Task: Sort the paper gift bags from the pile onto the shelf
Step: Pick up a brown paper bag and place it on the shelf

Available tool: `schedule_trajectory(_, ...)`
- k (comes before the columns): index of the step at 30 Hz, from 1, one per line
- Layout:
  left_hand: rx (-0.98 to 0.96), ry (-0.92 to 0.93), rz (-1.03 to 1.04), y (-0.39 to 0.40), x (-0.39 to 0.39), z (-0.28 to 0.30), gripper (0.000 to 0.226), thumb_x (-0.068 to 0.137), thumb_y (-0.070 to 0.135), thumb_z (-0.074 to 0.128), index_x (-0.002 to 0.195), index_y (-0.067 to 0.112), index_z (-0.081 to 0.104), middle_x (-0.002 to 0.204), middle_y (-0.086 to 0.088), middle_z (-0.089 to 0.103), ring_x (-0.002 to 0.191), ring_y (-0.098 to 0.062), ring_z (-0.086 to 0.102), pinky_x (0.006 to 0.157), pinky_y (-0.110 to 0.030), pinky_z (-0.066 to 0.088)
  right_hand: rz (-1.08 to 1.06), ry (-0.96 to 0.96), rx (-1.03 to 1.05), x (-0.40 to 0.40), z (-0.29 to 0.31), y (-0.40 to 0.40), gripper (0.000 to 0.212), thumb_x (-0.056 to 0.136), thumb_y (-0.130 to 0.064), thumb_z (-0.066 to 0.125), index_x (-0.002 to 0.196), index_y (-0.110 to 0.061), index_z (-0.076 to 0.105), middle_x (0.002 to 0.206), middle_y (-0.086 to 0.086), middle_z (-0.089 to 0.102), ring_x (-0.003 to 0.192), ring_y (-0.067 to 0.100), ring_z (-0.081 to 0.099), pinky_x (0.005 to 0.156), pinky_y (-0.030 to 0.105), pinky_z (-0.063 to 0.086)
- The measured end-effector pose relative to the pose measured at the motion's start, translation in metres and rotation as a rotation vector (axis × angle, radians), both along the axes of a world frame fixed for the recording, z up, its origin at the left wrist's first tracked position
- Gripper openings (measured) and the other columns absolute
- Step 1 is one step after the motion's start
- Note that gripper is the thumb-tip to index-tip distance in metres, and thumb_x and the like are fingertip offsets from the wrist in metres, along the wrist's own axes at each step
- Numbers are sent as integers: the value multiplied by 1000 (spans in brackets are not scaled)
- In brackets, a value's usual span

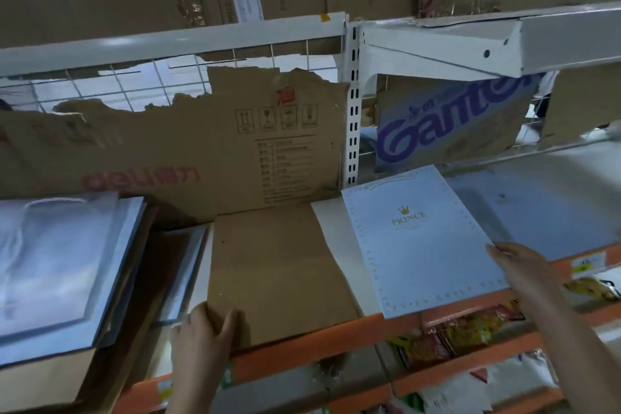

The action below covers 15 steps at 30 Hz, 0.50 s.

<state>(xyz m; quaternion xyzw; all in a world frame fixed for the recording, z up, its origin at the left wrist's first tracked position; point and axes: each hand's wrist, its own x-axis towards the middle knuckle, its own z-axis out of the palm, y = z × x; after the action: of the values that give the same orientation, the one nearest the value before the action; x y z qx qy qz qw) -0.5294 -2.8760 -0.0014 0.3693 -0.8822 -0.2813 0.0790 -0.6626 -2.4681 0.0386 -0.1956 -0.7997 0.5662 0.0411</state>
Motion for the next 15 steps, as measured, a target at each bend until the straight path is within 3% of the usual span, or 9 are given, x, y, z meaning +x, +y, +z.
schedule_trajectory(2,-125,-102,-3,0,-2,-5,55,82,45,63,121,7,56,123,-23,54,115,-40,47,96,-43,37,32,-9,39,-6,3,2,37,94,-22,52,125,-1,54,136,17,48,124,36,43,96,45,37)
schedule_trajectory(5,-256,-66,-46,2,-5,-14,50,78,47,60,109,8,65,111,-24,57,103,-45,53,85,-48,44,28,14,46,-21,0,14,35,93,-20,53,120,1,56,124,16,55,119,36,47,90,42,37)
schedule_trajectory(7,-346,-17,-32,9,-11,-15,44,76,42,63,105,9,67,110,-24,60,102,-46,53,82,-51,45,15,20,47,-30,-4,28,36,92,-24,54,120,-1,57,121,14,57,116,36,50,95,44,40)
schedule_trajectory(10,-281,-3,7,34,-28,0,50,77,35,70,122,15,61,128,-16,55,120,-40,43,95,-50,35,-26,48,19,-47,-6,57,34,91,-22,57,118,-2,59,123,17,58,104,29,53,92,44,42)
schedule_trajectory(12,-302,-57,-42,54,-40,5,49,84,41,61,129,25,54,135,-8,51,124,-33,39,100,-45,33,-61,83,3,-62,-6,83,32,90,-17,57,117,1,59,118,15,57,100,24,49,92,41,39)
schedule_trajectory(15,-347,11,-143,84,-53,3,37,86,38,60,121,27,61,126,-9,60,117,-35,49,95,-45,38,-67,111,-13,-84,-10,126,32,90,-15,57,117,2,58,118,18,58,101,23,49,90,37,37)
